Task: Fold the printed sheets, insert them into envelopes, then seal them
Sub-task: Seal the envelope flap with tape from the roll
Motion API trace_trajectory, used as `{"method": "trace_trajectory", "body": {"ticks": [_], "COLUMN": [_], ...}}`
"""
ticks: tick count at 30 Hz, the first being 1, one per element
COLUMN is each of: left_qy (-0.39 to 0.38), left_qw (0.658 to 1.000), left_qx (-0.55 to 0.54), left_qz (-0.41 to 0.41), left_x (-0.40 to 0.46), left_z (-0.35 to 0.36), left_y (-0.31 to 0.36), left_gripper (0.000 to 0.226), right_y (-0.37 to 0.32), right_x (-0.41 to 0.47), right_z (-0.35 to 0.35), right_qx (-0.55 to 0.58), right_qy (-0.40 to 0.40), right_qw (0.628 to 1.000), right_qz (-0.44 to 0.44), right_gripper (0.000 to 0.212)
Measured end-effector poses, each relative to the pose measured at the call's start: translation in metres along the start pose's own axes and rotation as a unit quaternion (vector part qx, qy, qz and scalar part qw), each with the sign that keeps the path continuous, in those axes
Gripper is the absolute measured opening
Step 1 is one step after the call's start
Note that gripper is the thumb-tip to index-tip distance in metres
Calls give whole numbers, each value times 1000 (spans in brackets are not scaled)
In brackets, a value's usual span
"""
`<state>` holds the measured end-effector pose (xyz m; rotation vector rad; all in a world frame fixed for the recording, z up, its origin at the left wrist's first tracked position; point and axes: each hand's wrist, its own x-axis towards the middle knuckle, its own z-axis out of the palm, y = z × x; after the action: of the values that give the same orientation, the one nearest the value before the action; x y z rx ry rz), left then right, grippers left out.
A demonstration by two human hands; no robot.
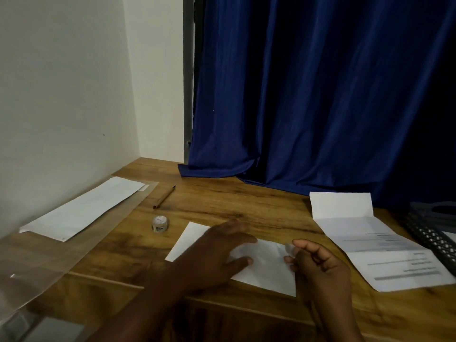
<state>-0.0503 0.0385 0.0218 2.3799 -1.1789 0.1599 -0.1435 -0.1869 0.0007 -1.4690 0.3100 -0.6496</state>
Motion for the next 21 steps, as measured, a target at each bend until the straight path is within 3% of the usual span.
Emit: {"method": "trace_trajectory", "body": {"ticks": [4,11,15,21], "left_qy": [-117,-60,-36,-7], "left_qw": [993,996,996,996], "left_qx": [31,60,77,85], "left_qz": [-2,-28,-32,-33], "left_x": [16,-11,-17,-16], "left_z": [19,35,36,37], "left_y": [12,20,28,32], "left_gripper": [56,57,58,59], "right_y": [-5,-4,1,2], "right_x": [-1,5,8,0], "right_z": [-3,-7,-3,4], "right_qx": [70,93,-99,-368], "right_qy": [19,-11,-21,-85], "right_qw": [997,995,993,892], "right_qz": [11,29,-62,-248], "right_gripper": [14,15,29,17]}}
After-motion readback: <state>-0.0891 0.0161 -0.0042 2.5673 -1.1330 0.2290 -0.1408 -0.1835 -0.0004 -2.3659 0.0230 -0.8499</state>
